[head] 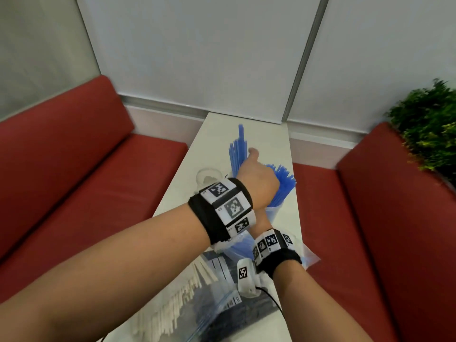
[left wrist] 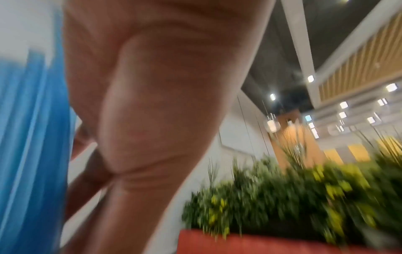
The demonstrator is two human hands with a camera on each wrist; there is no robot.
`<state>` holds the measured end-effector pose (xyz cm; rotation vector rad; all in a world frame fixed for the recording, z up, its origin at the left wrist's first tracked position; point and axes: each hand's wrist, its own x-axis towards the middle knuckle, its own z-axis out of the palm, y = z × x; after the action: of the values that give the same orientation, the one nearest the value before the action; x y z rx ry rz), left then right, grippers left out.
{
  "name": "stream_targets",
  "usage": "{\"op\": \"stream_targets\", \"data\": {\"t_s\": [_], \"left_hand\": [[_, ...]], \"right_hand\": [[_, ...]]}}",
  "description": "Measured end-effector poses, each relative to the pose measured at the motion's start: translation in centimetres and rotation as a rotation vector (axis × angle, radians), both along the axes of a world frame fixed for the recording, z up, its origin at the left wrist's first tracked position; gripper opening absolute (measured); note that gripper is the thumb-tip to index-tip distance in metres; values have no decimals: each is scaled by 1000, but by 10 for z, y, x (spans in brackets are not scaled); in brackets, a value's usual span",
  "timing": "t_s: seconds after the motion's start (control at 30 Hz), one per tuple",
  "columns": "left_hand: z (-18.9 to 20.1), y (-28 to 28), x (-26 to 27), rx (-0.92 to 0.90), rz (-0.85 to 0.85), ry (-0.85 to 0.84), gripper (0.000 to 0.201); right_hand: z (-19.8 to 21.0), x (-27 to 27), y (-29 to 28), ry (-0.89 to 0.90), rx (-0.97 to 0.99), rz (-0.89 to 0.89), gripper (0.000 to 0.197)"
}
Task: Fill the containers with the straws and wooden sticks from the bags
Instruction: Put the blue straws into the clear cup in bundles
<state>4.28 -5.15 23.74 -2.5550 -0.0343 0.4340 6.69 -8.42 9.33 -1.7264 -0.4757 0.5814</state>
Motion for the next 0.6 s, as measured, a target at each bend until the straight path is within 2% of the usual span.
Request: {"op": "stream_targets", "data": {"t_s": [0.07, 0.13, 0.17, 0.2, 0.23, 0.3, 0.37, 0.43, 0.5, 0.53, 0.6], "left_hand": [[29, 7, -5, -77, -203, -330, 22], [61, 20, -4, -217, -273, -716, 31], [72, 27, -6, -320, -242, -846, 41], [79, 33, -6, -450, -206, -896, 49], [80, 39, -7, -575, -148, -857, 56], [70, 44, -7, -735, -35, -671, 63], [51, 41, -9, -732, -1, -521, 64], [35, 38, -7, -683, -54, -490, 60], [30, 41, -1, -813, -155, -571, 52], [29, 44, 0, -983, -189, -658, 46], [27, 51, 0, -1360, -167, -948, 37]], "right_hand": [[7, -3, -3, -23, 34, -36, 27], [10, -9, -7, -4, 83, -93, 23], [11, -10, -7, -25, 77, -92, 21], [12, -11, -10, -33, 84, -81, 22], [15, -13, -12, -31, 94, -69, 23], [19, -10, -11, -33, 137, -59, 25], [22, -5, -10, -26, 176, -59, 32], [28, -3, -11, -45, 213, -49, 39], [31, 2, -11, -36, 225, -38, 37], [35, 4, -13, -31, 224, -30, 35], [44, 10, -16, -19, 234, -38, 35]]}}
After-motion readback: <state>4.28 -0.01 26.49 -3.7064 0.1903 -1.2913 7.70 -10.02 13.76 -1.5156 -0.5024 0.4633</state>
